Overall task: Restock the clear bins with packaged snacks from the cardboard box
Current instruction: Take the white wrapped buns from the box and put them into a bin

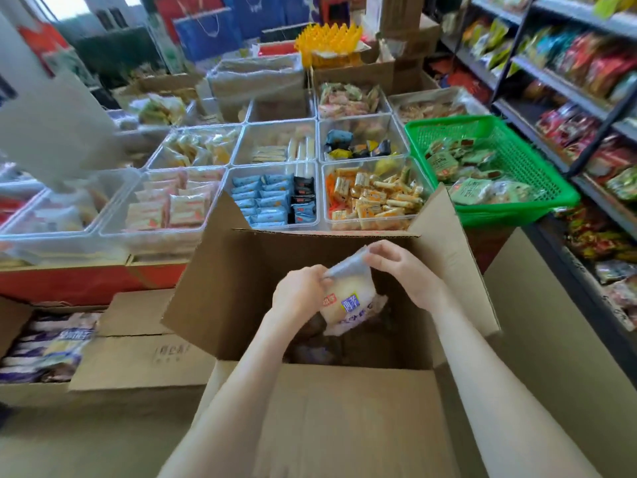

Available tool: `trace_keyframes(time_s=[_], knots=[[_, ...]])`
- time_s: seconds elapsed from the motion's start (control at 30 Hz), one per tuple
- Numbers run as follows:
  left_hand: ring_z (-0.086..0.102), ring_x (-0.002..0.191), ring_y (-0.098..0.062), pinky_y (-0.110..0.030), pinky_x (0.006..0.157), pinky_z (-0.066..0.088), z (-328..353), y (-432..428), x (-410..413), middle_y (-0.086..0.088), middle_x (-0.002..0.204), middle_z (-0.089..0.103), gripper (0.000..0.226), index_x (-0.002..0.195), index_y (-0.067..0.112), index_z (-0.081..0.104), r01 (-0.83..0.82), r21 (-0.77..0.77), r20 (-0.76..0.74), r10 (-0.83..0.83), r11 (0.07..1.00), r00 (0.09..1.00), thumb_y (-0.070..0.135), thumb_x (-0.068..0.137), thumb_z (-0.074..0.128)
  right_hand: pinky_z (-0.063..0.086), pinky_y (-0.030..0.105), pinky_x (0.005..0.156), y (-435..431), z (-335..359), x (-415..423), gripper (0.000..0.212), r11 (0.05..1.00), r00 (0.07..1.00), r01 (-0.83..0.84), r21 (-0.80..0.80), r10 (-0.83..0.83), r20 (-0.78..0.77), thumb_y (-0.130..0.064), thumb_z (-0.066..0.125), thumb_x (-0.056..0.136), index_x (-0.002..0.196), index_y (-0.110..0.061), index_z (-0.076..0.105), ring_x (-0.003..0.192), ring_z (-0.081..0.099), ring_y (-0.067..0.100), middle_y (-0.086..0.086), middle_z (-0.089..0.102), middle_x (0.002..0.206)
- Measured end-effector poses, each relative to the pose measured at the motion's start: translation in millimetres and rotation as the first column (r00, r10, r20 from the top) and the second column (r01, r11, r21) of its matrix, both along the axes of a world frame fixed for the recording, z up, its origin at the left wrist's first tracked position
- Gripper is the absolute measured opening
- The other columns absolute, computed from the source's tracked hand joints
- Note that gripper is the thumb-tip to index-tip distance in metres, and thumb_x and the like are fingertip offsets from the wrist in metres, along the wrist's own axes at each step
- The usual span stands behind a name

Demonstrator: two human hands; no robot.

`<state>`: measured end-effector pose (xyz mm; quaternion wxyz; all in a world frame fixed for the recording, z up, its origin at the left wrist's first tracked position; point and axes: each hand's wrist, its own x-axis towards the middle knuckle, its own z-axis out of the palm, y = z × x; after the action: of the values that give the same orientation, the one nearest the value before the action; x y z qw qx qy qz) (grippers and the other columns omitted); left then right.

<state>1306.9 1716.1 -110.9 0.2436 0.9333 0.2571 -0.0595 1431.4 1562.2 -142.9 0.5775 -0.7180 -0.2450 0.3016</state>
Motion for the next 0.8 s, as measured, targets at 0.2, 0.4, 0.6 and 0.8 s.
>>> trace_keyframes(time_s=[0.2, 0.4, 0.6, 0.8], knots=[[0.052, 0.072, -0.010, -0.024, 0.062, 0.040, 61, 41, -38, 0.008, 0.080, 0.060, 0.014, 0.088, 0.030, 0.064, 0.078, -0.233, 0.166, -0.039, 0.969, 0.985, 0.034, 0.094, 0.053, 0.049, 0.041, 0.093, 28, 52, -48, 0.046, 0.980, 0.978, -0.104, 0.169, 0.132, -0.164, -0.050, 0.054, 0.086, 0.119, -0.019, 0.061, 0.108, 0.064, 0.027, 0.011, 0.067, 0.116], [0.053, 0.064, -0.010, -0.018, 0.058, 0.047, 101, 102, -85, 0.000, 0.076, 0.064, 0.031, 0.104, 0.014, 0.066, 0.020, -0.533, 0.308, 0.172, 0.846, 0.936, 0.040, 0.093, 0.056, 0.051, 0.046, 0.089, 92, 99, -103, 0.042, 0.987, 0.999, 0.017, 0.162, -0.011, -0.036, -0.046, 0.060, 0.087, 0.115, -0.015, 0.062, 0.096, 0.068, 0.031, 0.015, 0.070, 0.103], [0.064, 0.103, -0.018, -0.039, 0.094, 0.049, 122, 172, -157, 0.004, 0.104, 0.070, 0.055, 0.109, 0.026, 0.062, 0.181, -0.655, 0.469, 0.206, 0.734, 0.859, 0.067, 0.075, 0.046, 0.053, 0.040, 0.083, 177, 143, -171, 0.036, 0.921, 0.977, 0.175, 0.348, -0.121, -0.173, -0.039, 0.054, 0.092, 0.117, -0.013, 0.062, 0.093, 0.069, 0.028, 0.014, 0.071, 0.103], [0.065, 0.108, -0.022, -0.050, 0.098, 0.048, 122, 248, -191, -0.004, 0.116, 0.068, 0.075, 0.123, 0.020, 0.060, 0.167, -0.697, 0.516, 0.327, 0.697, 0.792, 0.074, 0.074, 0.045, 0.045, 0.052, 0.101, 269, 157, -218, 0.044, 0.918, 0.965, 0.142, 0.371, -0.046, -0.256, -0.046, 0.058, 0.088, 0.115, -0.012, 0.064, 0.106, 0.064, 0.035, 0.019, 0.068, 0.112]])
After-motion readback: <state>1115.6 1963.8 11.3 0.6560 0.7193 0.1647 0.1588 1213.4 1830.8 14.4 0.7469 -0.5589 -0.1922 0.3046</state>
